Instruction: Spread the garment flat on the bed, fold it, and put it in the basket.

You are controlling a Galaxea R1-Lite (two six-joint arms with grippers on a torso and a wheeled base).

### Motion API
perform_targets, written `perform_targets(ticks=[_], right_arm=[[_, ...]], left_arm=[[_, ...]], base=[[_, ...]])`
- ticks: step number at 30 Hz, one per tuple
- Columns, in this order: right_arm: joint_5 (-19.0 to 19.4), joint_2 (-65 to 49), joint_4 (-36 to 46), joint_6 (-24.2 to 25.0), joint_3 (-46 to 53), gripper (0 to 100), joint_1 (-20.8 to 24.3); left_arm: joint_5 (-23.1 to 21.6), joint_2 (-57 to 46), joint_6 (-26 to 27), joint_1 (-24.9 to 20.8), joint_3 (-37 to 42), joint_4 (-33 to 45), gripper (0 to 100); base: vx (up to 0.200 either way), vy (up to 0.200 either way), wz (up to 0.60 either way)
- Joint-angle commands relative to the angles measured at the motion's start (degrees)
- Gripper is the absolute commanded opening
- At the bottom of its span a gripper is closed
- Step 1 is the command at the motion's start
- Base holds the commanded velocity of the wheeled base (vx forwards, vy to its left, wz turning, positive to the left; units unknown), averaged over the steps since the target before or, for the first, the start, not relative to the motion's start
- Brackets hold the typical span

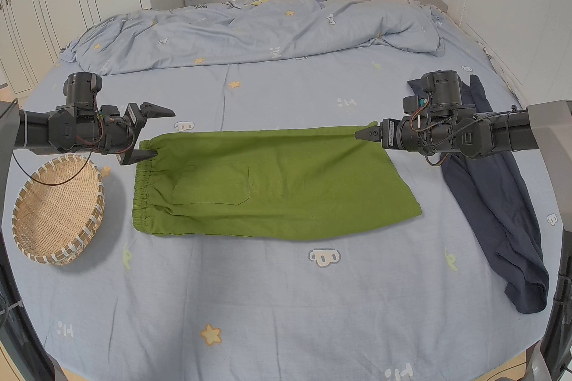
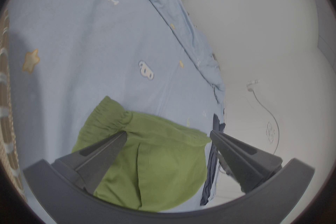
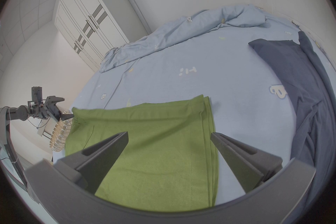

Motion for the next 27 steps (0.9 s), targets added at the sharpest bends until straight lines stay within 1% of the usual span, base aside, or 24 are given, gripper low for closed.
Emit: perform_targets(ticks=[1, 3, 12, 15, 17, 18, 19, 20, 21, 22, 23, 24, 25, 26, 27], right_arm=[[0.0, -2.1, 0.2, 0.2, 0.4, 100, -0.5], [0.0, -2.9, 0.1, 0.1, 1.1, 100, -0.6], [0.4, -5.6, 0.0, 0.7, 5.1, 100, -1.6], [0.6, -7.1, 0.0, 2.6, 7.4, 100, -2.5], [2.0, -8.4, 0.0, 5.0, 9.2, 100, -3.6], [2.2, -8.4, 0.0, 5.2, 9.3, 100, -3.7], [4.8, -9.4, 0.1, 6.5, 10.4, 100, -4.6], [6.6, -10.1, 0.3, 7.4, 11.1, 100, -5.4], [8.3, -10.7, 0.6, 8.2, 11.8, 100, -6.1], [8.9, -10.9, 0.6, 8.5, 11.9, 100, -6.3], [11.0, -11.6, 0.8, 9.3, 13.0, 100, -7.2], [11.6, -11.6, 0.9, 9.4, 13.4, 100, -7.4], [12.7, -11.9, 0.8, 9.4, 14.3, 100, -8.2], [12.7, -11.9, 0.8, 9.4, 14.3, 100, -8.2], [13.7, -12.1, 0.6, 9.4, 15.5, 100, -9.0]], left_arm=[[3.5, 9.7, -3.4, 0.0, -8.9, -1.5, 100], [4.2, 10.8, -3.4, 0.2, -10.0, -1.5, 100], [4.2, 11.2, -3.4, -0.7, -12.7, -1.3, 100], [4.3, 8.2, -3.3, -0.8, -11.8, -0.7, 100], [4.2, 4.2, -3.0, -0.9, -8.3, -0.1, 100], [4.2, 3.9, -3.0, -0.9, -8.1, -0.1, 100], [4.0, 0.4, -2.1, -0.9, -5.1, -0.2, 100], [4.0, -1.3, -1.1, -0.7, -3.1, -0.2, 100], [3.9, -3.0, 0.3, -0.3, -0.8, -0.4, 100], [3.8, -3.4, 0.7, -0.2, -0.1, -0.4, 100], [3.8, -5.5, 3.8, 0.4, 4.0, -0.7, 100], [3.7, -6.0, 5.1, 0.7, 5.5, -0.7, 100], [3.7, -6.6, 8.3, 1.4, 8.8, -0.8, 100], [3.7, -6.6, 8.3, 1.4, 8.8, -0.8, 100], [3.3, -6.7, 12.1, 2.4, 12.0, -0.9, 100]], base=[[0.000, 0.000, 0.00], [0.000, 0.000, 0.00], [0.000, 0.000, 0.00], [0.000, 0.000, 0.00], [0.000, 0.000, 0.00], [0.000, 0.000, 0.00], [0.000, 0.000, 0.00], [0.000, 0.000, 0.00], [0.000, 0.000, 0.00], [0.000, 0.000, 0.00], [0.000, 0.000, 0.00], [0.000, 0.000, 0.00], [0.000, 0.000, 0.00], [0.000, 0.000, 0.00], [0.000, 0.000, 0.00]])
